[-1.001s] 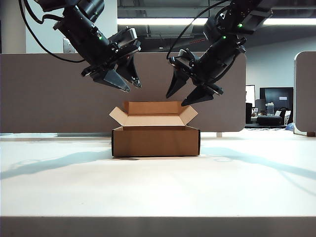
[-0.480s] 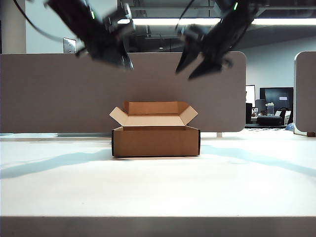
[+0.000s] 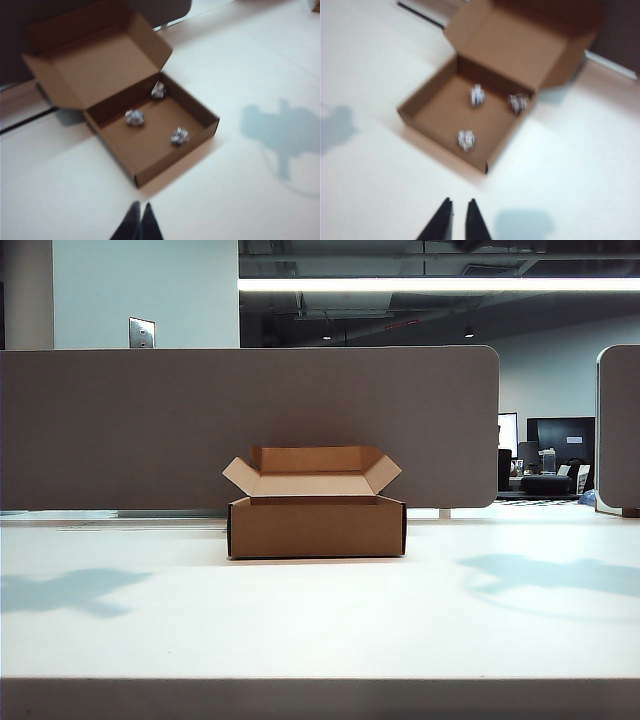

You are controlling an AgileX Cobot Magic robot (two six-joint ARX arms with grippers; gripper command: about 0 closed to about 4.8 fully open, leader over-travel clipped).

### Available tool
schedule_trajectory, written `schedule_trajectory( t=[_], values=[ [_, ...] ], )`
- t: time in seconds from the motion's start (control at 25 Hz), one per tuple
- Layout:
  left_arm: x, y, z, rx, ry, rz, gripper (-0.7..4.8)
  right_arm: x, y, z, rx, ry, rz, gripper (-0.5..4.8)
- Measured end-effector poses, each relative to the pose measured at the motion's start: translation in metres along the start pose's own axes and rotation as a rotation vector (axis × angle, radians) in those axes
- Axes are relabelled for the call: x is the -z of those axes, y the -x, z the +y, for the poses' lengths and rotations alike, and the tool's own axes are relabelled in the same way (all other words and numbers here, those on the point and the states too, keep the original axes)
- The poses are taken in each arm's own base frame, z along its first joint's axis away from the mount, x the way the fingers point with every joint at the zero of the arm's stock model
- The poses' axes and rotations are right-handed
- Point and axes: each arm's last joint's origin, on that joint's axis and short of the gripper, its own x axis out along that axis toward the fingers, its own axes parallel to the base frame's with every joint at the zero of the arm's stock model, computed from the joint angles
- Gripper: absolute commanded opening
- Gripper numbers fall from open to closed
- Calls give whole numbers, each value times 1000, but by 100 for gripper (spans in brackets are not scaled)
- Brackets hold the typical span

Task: Pick up all the paper balls on the table and put them in the paper box.

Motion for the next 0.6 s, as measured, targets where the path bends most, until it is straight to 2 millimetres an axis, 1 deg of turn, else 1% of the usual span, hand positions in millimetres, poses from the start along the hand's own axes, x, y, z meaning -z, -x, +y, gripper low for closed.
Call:
schedule_trajectory(
  t=[0.12,0.16,0.24,0.28,0.4,0.44,0.56,0.6],
  values=[
    [27,26,-9,-27,11,-6,-6,21,28,13,41,13,-25,48],
    [38,34,-12,-30,24,-11,-6,29,41,18,59,17,-35,47],
    [53,45,-17,-32,49,-13,-6,45,62,27,110,24,-57,32],
    [65,50,-19,-47,57,-21,-6,55,71,32,146,25,-66,26],
    [100,61,-25,-97,67,-12,-6,82,85,40,242,4,-52,19],
    [109,64,-27,-101,68,-16,-6,90,87,41,278,-4,-56,19],
    [136,69,-32,-105,67,-41,-6,123,97,49,382,-30,-86,22],
    [154,70,-35,-111,60,-95,-6,140,103,55,414,-30,-141,22]
  ],
)
